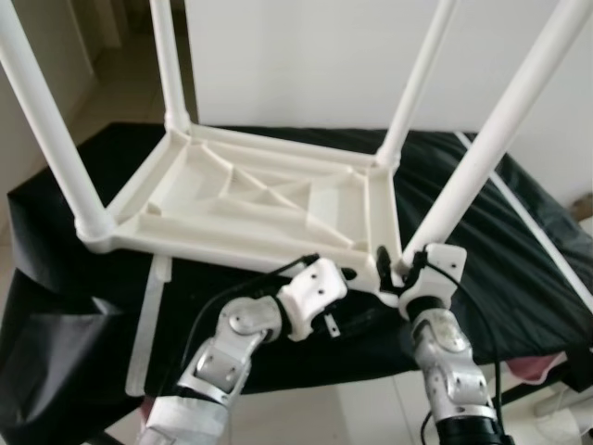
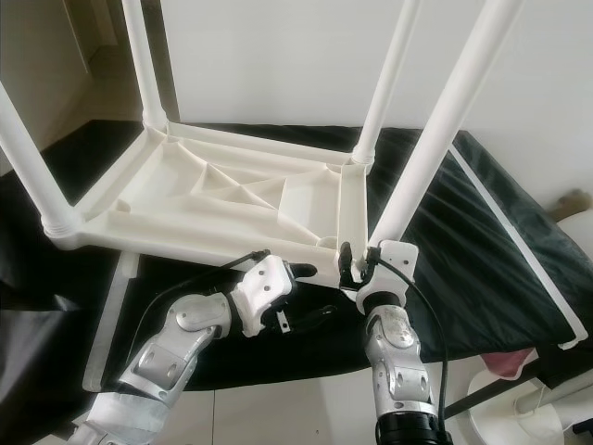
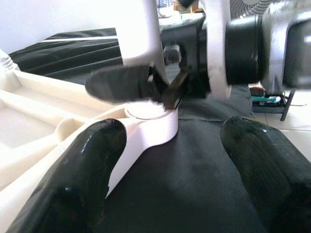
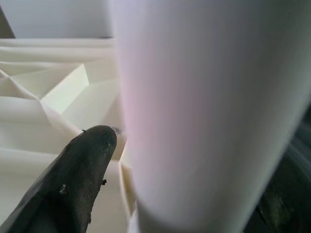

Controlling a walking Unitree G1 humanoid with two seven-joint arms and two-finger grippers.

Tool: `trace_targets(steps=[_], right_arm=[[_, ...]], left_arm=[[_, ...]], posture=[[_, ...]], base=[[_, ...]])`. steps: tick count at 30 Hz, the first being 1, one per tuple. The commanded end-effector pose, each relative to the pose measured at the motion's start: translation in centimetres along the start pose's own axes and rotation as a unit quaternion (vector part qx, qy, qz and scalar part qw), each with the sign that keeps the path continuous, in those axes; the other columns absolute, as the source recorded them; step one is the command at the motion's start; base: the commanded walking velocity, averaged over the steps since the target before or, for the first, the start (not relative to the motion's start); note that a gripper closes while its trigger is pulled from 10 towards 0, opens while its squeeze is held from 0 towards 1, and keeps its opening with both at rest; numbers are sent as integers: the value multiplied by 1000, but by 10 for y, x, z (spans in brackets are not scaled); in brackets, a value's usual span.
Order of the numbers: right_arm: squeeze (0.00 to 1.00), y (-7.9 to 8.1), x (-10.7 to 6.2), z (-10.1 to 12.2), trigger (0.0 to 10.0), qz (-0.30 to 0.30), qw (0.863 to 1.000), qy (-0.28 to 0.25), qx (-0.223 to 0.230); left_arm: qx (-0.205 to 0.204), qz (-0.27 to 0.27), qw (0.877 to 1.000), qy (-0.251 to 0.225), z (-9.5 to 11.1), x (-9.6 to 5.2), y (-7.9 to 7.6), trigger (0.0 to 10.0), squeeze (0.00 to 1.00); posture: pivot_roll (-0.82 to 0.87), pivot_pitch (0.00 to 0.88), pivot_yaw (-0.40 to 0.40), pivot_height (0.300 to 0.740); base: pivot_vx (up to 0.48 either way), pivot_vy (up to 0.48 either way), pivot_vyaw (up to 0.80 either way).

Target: Building children table

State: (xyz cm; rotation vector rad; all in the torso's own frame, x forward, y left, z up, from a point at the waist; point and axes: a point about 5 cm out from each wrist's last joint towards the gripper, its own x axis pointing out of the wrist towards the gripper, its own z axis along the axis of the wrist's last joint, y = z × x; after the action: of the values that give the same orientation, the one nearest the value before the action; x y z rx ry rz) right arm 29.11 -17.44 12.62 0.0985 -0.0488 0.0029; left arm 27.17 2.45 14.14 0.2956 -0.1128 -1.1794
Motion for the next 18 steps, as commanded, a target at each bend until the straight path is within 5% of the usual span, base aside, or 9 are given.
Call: trace_targets(steps=[1, 10, 13, 18], right_arm=[[0, -7, -3, 1, 10000, 16, 1000, 3, -5], [0, -27, -7, 5, 10000, 112, 992, 5, -55], [0, -29, -5, 2, 10000, 187, 979, 23, -83], [0, -32, 5, 2, 10000, 228, 967, 39, -105]], left_arm=[[4, 36, 999, -5, 4, 3, 4, 10000, 0], [-5, 5, 1000, 2, 2, 5, -2, 10000, 0], [-6, 4, 1000, 1, 3, 6, 0, 10000, 0], [-5, 0, 1000, 3, 3, 7, 1, 10000, 0]], posture=[[102, 0, -90, 740], [90, 0, -91, 740], [87, 0, -86, 740], [96, 0, -91, 740]], base=[[0, 0, 0], [0, 0, 0], [0, 0, 0], [0, 0, 0]])
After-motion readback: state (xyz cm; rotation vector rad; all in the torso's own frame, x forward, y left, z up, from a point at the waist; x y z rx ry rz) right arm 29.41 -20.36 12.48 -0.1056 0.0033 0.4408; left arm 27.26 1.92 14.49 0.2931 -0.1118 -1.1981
